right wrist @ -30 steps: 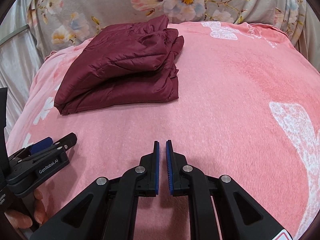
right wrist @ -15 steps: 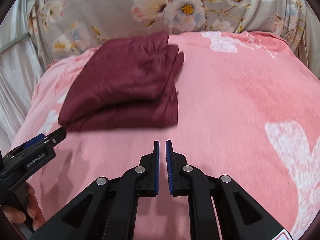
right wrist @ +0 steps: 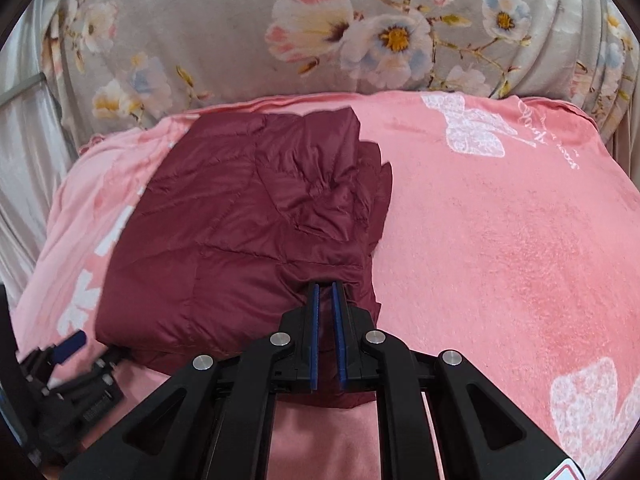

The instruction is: Fold large clothes

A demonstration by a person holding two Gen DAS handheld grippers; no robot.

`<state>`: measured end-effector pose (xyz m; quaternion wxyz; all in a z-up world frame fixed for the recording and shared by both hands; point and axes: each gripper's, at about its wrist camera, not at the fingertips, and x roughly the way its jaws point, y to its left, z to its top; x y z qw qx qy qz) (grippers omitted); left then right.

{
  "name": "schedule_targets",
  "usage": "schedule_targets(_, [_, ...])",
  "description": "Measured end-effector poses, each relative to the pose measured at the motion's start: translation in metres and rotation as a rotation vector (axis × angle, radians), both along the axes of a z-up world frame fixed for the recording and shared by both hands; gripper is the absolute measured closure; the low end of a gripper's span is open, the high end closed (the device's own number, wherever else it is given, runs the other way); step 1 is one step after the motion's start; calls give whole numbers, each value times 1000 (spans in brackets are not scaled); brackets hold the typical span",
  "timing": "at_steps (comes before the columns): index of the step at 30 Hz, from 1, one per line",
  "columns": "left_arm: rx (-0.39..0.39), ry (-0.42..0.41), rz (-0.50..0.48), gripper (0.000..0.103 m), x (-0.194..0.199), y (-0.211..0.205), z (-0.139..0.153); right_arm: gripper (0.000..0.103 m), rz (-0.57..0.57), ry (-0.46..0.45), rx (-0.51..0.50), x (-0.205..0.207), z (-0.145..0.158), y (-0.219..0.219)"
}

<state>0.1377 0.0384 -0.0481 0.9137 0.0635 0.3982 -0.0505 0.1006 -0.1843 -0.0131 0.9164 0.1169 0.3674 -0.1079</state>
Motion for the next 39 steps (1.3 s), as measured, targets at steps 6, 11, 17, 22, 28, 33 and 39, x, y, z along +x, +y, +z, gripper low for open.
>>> schedule_targets(6, [-5, 14, 23, 34, 14, 12, -10, 97, -13, 66, -2, 6, -27, -6])
schedule_targets(11, [-26, 26, 32, 34, 21, 15, -17, 97, 3, 86, -52, 9, -40, 1])
schedule_targets(17, [-32, 32, 38, 32, 28, 16, -20, 97, 7, 94, -80, 10, -46, 7])
schedule_targets(22, [-38, 33, 44, 30, 32, 17, -22, 97, 11, 90, -62, 11, -48, 4])
schedule_targets(28, [-38, 36, 44, 29, 33, 19, -21, 89, -11, 69, 81, -2, -32, -15])
schedule_targets(33, [-8, 31, 41, 29, 29, 18, -18, 56, -83, 11, 281, -2, -24, -50])
schedule_targets(39, [-48, 46, 16, 30, 32, 17, -16, 49, -67, 51, 459, 33, -48, -67])
